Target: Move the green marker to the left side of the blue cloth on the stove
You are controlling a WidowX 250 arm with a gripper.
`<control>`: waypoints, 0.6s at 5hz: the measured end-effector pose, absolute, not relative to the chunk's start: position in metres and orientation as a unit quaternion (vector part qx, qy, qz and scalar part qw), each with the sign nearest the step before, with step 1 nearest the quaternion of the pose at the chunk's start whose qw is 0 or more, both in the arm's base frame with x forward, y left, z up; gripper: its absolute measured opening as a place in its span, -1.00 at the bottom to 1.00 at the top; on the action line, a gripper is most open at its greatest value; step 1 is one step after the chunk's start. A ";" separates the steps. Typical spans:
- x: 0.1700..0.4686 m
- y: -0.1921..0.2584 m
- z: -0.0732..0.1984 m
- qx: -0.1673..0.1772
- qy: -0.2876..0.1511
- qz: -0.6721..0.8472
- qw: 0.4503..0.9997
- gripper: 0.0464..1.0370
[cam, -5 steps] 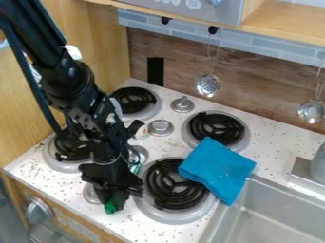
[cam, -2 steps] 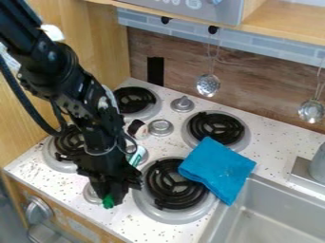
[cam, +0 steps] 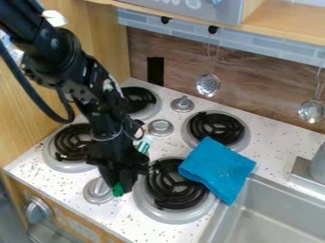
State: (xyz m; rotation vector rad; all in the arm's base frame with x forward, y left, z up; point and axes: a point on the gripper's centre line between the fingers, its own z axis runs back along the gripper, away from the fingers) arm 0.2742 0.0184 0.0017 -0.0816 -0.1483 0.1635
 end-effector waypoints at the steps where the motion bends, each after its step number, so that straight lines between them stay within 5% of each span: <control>1: 0.288 -0.003 0.000 -0.054 -0.064 0.075 0.994 -0.39; 2: 0.301 -0.024 0.002 -0.059 -0.062 0.073 0.994 -0.39; 3: 0.274 -0.012 0.023 -0.070 -0.052 0.051 0.995 -0.39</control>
